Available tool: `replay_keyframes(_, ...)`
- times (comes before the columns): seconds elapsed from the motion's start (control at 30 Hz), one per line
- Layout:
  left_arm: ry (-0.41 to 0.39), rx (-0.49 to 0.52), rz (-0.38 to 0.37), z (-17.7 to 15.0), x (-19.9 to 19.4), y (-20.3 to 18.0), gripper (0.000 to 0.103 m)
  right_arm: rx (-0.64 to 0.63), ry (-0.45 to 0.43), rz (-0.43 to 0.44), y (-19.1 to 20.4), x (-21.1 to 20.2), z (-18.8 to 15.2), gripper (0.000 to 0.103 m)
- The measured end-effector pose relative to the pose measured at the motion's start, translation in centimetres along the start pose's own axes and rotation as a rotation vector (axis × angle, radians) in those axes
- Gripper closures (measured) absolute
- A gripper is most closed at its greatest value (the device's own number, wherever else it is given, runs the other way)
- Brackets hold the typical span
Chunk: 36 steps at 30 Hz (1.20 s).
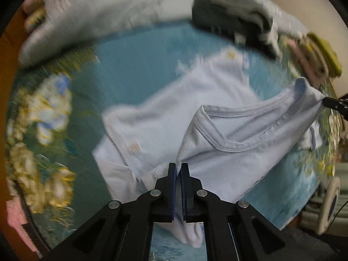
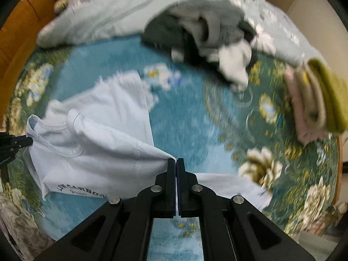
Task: Fold clothes
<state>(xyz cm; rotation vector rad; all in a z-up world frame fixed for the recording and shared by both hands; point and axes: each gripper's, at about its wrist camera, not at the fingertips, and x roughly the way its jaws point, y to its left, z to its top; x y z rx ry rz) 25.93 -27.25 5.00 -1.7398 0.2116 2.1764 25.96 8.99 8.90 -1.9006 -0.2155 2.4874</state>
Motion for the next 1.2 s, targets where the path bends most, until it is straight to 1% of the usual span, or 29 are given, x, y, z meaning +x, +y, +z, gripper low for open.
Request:
replay_keyframes(0.03,-0.036,-0.002,0.019,3.4,0.5,1.6,0.099,-0.005,-0.034,0.010,-0.1,-1.3,0.6,0.103)
replay_keyframes(0.07,-0.066,-0.007,0.034,4.8,-0.7,1.5,0.099,-0.010,-0.067,0.021,-0.1,-2.6,1.2,0.103)
replay_keyframes(0.1,-0.099,-0.015,0.051,5.2,-2.8,1.6,0.099,-0.014,-0.101,0.032,-0.2,-3.9,1.8,0.103)
replay_keyframes(0.23,-0.233,-0.053,0.142,7.4,-7.7,0.5,0.099,-0.046,-0.242,0.069,-0.5,-9.3,4.0,0.103)
replay_keyframes(0.33,-0.324,-0.087,0.204,7.8,-13.3,0.0,0.099,-0.069,-0.342,0.094,-1.0,-13.6,4.9,0.103)
replay_keyframes(0.5,-0.471,-0.084,0.306,7.6,-21.1,-2.8,0.099,-0.101,-0.498,0.132,-2.2,-20.5,6.0,0.103)
replay_keyframes(0.6,-0.541,-0.092,0.334,7.0,-24.7,-4.4,0.099,-0.116,-0.582,0.145,-3.4,-24.4,5.2,0.103)
replay_keyframes(0.7,-0.593,-0.091,0.349,5.4,-27.8,-6.5,0.099,-0.129,-0.657,0.157,-4.7,-28.0,3.7,0.103)
replay_keyframes(0.8,-0.628,-0.091,0.362,2.9,-29.2,-8.6,0.099,-0.136,-0.693,0.173,-5.7,-30.1,1.5,0.103)
replay_keyframes(0.9,-0.658,-0.122,0.354,-0.4,-29.8,-10.9,0.099,-0.154,-0.713,0.204,-7.0,-31.6,-1.9,0.103)
replay_keyframes(0.97,-0.664,-0.151,0.337,-2.7,-30.4,-12.2,0.099,-0.174,-0.707,0.215,-7.8,-32.0,-4.3,0.103)
replay_keyframes(1.03,-0.668,-0.161,0.327,-4.8,-31.1,-13.3,0.099,-0.178,-0.690,0.250,-8.6,-32.3,-6.6,0.103)
replay_keyframes(1.1,-0.677,-0.128,0.329,-5.7,-32.4,-14.2,0.099,-0.181,-0.682,0.268,-9.2,-32.7,-8.2,0.103)
replay_keyframes(1.13,-0.680,-0.102,0.339,-5.7,-33.0,-14.5,0.099,-0.184,-0.678,0.273,-9.4,-32.9,-8.7,0.103)
replay_keyframes(1.2,-0.672,-0.067,0.337,-4.4,-33.2,-14.2,0.099,-0.182,-0.667,0.279,-9.8,-33.1,-8.9,0.103)
